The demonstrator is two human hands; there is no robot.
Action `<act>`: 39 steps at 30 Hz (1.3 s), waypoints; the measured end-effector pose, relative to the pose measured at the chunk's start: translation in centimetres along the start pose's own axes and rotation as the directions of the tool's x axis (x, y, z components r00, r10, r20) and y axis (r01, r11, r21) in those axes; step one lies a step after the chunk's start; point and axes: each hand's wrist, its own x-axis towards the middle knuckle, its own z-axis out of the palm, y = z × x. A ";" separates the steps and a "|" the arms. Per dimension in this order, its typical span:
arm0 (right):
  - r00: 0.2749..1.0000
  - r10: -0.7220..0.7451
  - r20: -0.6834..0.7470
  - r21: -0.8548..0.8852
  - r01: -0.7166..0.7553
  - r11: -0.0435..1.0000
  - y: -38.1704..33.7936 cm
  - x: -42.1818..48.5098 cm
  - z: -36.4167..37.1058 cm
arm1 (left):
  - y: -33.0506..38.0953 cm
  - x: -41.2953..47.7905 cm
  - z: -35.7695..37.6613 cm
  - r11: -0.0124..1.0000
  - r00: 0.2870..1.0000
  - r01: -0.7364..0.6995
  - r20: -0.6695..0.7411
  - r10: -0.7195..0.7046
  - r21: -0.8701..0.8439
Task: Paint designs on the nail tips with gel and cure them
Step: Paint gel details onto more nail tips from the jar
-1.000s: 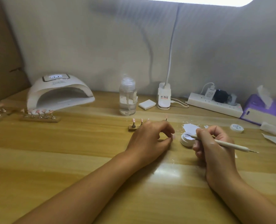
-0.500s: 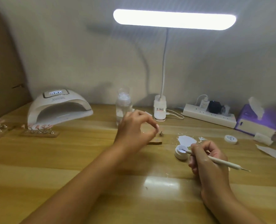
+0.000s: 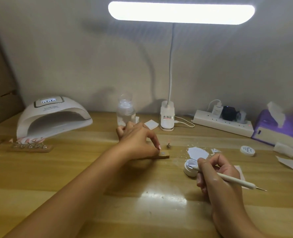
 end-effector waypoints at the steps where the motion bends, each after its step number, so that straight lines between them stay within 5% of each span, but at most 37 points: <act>1: 1.000 -0.001 0.000 -0.006 0.001 1.000 -0.1 0.0 0.0 | -0.1 0.1 0.0 1.000 1.000 -0.010 0.004 0.010 0.015; 13: 1.000 0.000 0.006 -0.017 0.000 1.000 -0.5 -0.2 0.1 | -4.7 -1.6 -1.3 0.967 0.992 -0.122 0.054 0.113 0.225; 28: 1.000 -0.018 0.020 -0.040 0.019 0.999 -0.4 -0.1 -0.2 | -6.7 -2.4 -0.9 0.995 0.996 -0.085 -0.020 0.085 -0.049; 39: 0.999 -0.020 0.039 -0.035 0.021 0.999 -0.3 -0.1 -0.3 | -7.1 -2.6 -0.4 0.958 0.939 -0.263 -0.195 0.282 0.117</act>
